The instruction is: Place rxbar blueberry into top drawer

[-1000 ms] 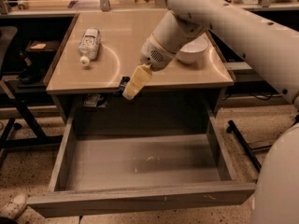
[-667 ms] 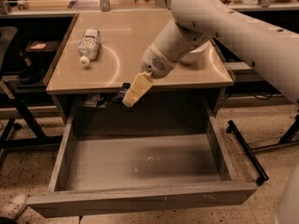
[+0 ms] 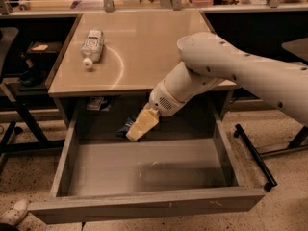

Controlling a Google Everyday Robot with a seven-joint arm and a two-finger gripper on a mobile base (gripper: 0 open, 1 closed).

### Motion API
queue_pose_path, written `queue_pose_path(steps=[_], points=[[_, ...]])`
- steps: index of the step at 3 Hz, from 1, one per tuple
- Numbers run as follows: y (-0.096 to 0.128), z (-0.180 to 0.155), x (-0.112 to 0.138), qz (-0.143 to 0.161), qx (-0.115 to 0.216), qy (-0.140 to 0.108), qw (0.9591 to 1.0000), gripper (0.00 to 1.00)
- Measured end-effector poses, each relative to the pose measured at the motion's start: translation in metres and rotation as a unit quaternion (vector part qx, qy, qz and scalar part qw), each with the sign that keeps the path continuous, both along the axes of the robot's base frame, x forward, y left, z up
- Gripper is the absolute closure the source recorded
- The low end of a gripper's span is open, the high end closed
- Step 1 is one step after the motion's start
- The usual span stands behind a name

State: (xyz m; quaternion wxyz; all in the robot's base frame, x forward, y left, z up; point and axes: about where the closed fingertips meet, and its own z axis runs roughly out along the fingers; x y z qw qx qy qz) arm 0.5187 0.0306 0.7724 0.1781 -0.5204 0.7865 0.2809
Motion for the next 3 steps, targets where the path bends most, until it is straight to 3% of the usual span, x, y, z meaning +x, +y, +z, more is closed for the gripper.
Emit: queue_pose_path(steps=[1,2,3], points=[[0.000,0.000,0.000,0.000,0.000,0.000,1.0000,1.00],[0.006,-0.027,-0.011,-0.017,0.012,0.019,0.9996,1.00],[0.011,-0.057,-0.019,-0.045,0.021,0.023,0.9985,1.00]])
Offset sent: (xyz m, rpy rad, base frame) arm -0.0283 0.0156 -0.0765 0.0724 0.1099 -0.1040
